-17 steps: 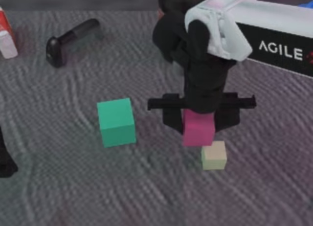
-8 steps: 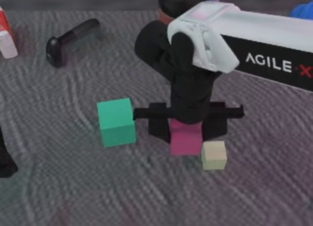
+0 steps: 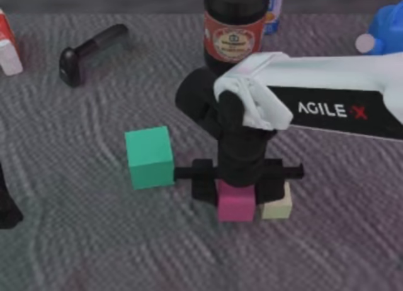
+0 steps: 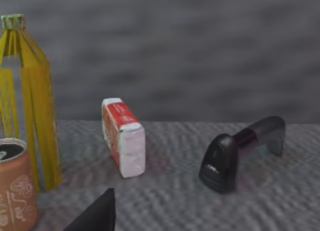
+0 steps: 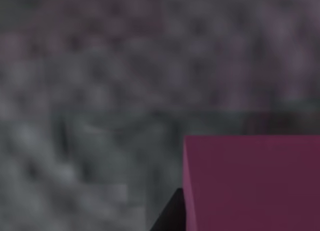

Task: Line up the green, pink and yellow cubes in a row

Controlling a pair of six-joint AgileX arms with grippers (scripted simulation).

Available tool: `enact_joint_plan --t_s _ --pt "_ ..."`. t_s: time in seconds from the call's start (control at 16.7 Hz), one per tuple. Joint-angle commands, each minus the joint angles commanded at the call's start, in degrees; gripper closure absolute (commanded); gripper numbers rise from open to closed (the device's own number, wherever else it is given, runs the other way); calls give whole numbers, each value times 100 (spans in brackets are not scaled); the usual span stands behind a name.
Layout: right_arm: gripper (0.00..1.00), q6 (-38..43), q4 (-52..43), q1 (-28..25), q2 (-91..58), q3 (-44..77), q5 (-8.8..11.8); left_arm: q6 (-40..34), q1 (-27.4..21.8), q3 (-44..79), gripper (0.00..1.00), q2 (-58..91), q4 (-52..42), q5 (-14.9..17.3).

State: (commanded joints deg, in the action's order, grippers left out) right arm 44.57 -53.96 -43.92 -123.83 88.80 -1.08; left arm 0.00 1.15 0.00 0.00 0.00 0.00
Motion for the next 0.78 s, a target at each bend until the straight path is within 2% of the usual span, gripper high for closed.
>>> enact_joint_plan --t_s 0.18,0.78 --pt "100 0 0 0 0 0 0 0 0 0 0 0 0 0" --pt "25 0 0 0 0 0 0 0 0 0 0 0 0 0"
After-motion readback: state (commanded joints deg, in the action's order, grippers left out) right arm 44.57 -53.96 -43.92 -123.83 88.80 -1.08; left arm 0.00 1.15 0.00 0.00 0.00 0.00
